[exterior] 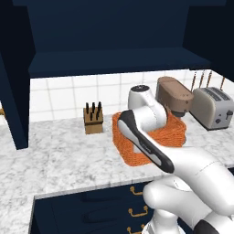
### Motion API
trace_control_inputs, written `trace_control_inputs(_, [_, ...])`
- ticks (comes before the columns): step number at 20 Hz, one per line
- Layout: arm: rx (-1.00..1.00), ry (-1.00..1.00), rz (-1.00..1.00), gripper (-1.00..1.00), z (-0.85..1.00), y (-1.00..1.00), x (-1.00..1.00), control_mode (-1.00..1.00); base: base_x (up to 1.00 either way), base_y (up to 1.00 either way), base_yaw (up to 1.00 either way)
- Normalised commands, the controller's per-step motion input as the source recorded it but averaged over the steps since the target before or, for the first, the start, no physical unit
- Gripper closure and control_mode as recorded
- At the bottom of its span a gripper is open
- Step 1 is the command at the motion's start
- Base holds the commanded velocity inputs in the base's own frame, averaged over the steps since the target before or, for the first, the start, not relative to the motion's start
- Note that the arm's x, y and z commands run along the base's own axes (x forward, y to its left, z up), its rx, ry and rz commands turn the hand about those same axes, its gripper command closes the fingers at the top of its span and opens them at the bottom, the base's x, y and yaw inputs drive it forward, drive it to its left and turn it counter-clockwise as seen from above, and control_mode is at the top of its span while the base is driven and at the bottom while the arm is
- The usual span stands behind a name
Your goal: Open the cabinet, pick up the bread from the cabinet and place it in the basket. Then move the basket to the dining counter.
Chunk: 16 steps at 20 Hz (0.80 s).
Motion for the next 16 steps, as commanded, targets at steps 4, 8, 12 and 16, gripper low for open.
trace_control_inputs(4, [0.0,-0.01,0.13,1.0,0.72,0.07,-0.43,-1.0,0.0,0.0,0.0])
trace_control_inputs(8, [0.0,0.0,0.04,1.0,0.2,0.07,0.0,-1.0,0.0,0.0,0.0])
trace_control_inputs(12, [0.0,0.0,0.0,1.0,0.05,0.0,0.0,-1.0,0.0,0.0,0.0])
trace_control_inputs(16, [0.0,0.0,0.0,1.0,0.0,0.0,0.0,-1.0,0.0,0.0,0.0])
